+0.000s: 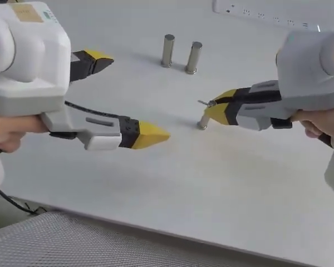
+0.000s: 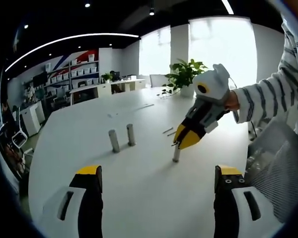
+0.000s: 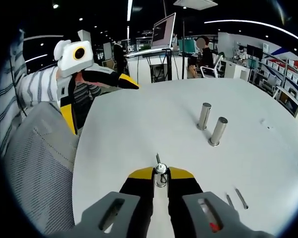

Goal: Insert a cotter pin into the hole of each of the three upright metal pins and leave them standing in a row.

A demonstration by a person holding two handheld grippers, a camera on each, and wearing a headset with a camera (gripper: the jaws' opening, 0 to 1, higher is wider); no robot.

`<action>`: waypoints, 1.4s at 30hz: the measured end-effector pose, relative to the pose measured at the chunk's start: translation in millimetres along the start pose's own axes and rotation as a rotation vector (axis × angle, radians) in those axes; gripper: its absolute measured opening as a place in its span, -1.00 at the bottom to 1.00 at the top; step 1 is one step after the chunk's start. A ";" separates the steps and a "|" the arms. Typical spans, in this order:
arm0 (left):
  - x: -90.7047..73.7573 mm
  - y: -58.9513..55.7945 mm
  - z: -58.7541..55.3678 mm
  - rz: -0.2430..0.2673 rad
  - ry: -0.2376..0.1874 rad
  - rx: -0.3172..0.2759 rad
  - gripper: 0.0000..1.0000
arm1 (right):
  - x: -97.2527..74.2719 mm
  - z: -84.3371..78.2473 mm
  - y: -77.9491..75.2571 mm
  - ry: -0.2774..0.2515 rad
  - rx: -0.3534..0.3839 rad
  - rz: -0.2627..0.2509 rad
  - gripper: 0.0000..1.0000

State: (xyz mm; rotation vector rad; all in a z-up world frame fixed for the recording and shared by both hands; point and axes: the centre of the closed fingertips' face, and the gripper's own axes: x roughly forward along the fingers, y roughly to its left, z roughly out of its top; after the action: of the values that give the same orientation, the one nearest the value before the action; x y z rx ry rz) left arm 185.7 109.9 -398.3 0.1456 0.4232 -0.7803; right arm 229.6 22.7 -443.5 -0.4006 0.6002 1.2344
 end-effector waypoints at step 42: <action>-32.2 24.4 -18.8 0.116 -0.035 -0.077 0.87 | 73.5 47.2 22.0 0.052 -0.149 0.104 -0.92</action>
State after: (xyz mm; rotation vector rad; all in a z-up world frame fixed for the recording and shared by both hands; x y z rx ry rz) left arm 176.7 153.3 -402.5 0.0835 0.4072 -0.6508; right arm 233.6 112.3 -451.7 -0.5325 0.5812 1.3766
